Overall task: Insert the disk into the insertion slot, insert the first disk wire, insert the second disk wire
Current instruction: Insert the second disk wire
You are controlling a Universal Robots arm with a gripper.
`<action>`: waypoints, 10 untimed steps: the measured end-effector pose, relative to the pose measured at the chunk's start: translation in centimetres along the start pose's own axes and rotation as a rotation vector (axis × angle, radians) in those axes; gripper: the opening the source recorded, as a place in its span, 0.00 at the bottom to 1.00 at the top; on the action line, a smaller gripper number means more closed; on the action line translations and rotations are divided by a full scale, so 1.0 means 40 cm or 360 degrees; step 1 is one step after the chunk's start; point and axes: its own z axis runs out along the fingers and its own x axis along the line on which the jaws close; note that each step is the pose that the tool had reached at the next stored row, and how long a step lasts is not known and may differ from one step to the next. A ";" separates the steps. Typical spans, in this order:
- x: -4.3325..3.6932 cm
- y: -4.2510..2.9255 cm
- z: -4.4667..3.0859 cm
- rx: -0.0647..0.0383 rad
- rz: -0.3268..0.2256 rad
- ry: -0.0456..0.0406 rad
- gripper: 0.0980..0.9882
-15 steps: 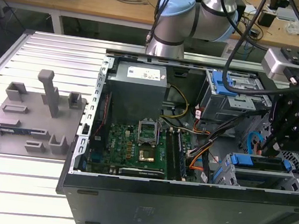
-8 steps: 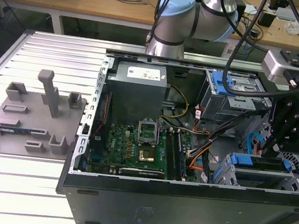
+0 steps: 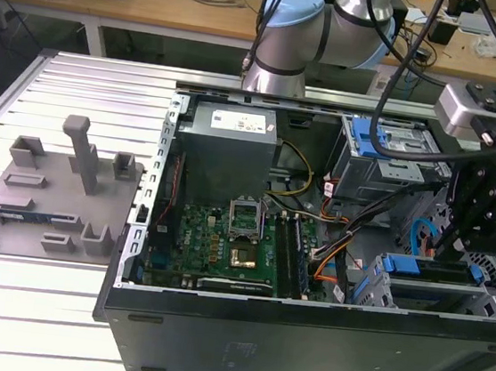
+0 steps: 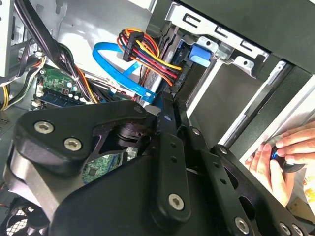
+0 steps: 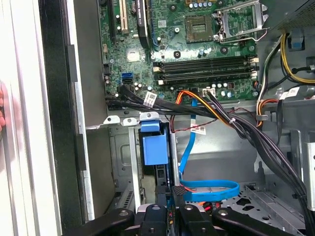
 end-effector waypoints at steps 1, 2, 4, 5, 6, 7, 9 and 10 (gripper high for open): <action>0.000 0.000 0.000 0.0000 0.0000 0.0000 0.07; 0.000 0.000 0.001 0.0000 0.0000 0.0000 0.07; 0.000 0.000 0.003 0.0000 0.0000 0.0000 0.07; 0.000 -0.001 0.003 0.0000 0.0000 0.0000 0.07; 0.000 -0.001 0.004 0.0000 0.0000 0.0000 0.07; 0.000 -0.001 0.004 0.0000 0.0000 0.0000 0.07; -0.001 -0.002 0.008 0.0000 -0.0001 0.0000 0.07; -0.001 -0.003 0.009 0.0000 -0.0001 0.0000 0.07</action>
